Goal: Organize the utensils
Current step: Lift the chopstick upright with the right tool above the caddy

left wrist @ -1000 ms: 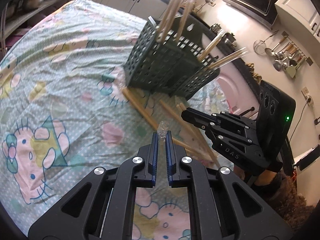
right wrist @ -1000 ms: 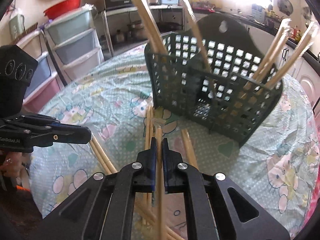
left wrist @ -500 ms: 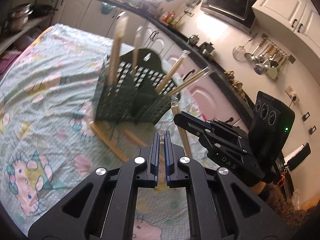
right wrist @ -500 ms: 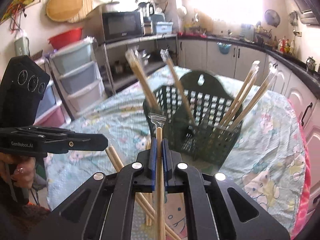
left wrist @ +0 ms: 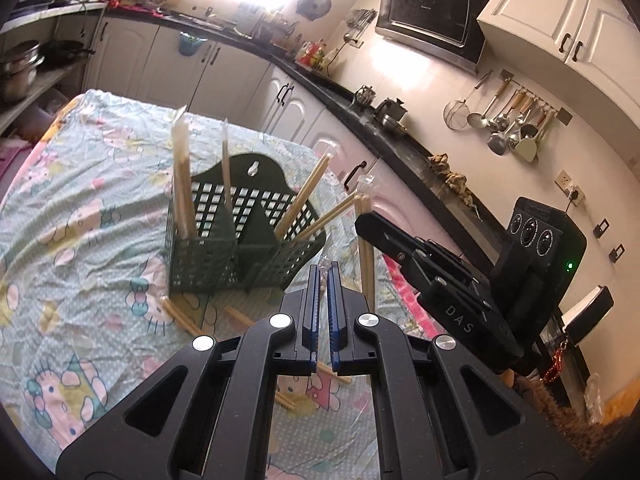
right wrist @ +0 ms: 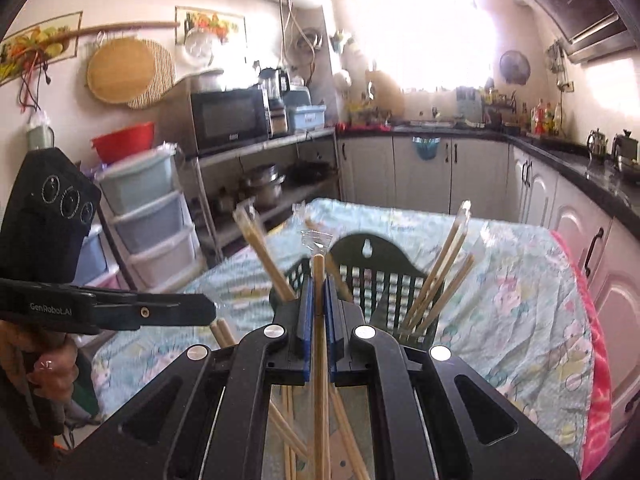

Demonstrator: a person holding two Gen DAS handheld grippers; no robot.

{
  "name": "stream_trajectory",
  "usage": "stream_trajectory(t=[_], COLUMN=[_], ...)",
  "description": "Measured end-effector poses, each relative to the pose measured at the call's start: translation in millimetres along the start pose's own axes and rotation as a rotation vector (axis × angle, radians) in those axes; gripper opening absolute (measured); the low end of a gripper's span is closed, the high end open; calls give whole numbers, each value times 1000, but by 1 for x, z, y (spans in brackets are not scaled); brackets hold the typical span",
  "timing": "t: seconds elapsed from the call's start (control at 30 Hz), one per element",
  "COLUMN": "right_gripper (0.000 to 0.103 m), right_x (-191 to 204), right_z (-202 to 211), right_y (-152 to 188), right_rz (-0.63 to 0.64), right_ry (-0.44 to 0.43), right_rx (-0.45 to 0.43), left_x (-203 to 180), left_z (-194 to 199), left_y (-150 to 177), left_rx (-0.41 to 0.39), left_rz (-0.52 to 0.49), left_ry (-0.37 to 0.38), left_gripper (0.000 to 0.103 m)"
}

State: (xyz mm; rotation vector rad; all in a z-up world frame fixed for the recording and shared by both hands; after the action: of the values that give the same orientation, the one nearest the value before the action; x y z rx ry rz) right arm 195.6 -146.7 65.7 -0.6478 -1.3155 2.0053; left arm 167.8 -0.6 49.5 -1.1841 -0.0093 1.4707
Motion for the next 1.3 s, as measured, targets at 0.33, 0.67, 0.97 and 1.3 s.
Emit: stream_trajectory(t=[0.33,0.67,0.97,1.3], right_gripper=[6,6,6,6], right_x=[-15,-33,-50,-71], right_z=[6,9,7,-13], right_y=[-33,-61,-88,-106], right_rz=[-8,-22,-9,-38], right_ry=[47,102,154,251], right_rx=[-121,-241,-335,-399], left_x=[-21,-43,-58,-63], left_z=[11,26,31,25], left_y=[-26,-52,-82,-112], left_rx=[-49,-114,-170,-210], left_rz=[-51,-79,-99,-115], left_ry=[19,48,57,32], left_gripper=[2,1,1,1])
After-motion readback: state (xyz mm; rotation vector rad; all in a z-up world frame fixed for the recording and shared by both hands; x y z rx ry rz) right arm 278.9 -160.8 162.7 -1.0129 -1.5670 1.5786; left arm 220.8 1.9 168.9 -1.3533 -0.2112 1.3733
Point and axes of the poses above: each gripper's, at about its wrist camera, not at the fingertips, and z roughly against the way its jaws point, x to its left, y to its underside, the point moved 4 cm from there along -z, roughly the way its jaws point, and after that the axes turned 11 degrees about z, right-handed, at the moved point
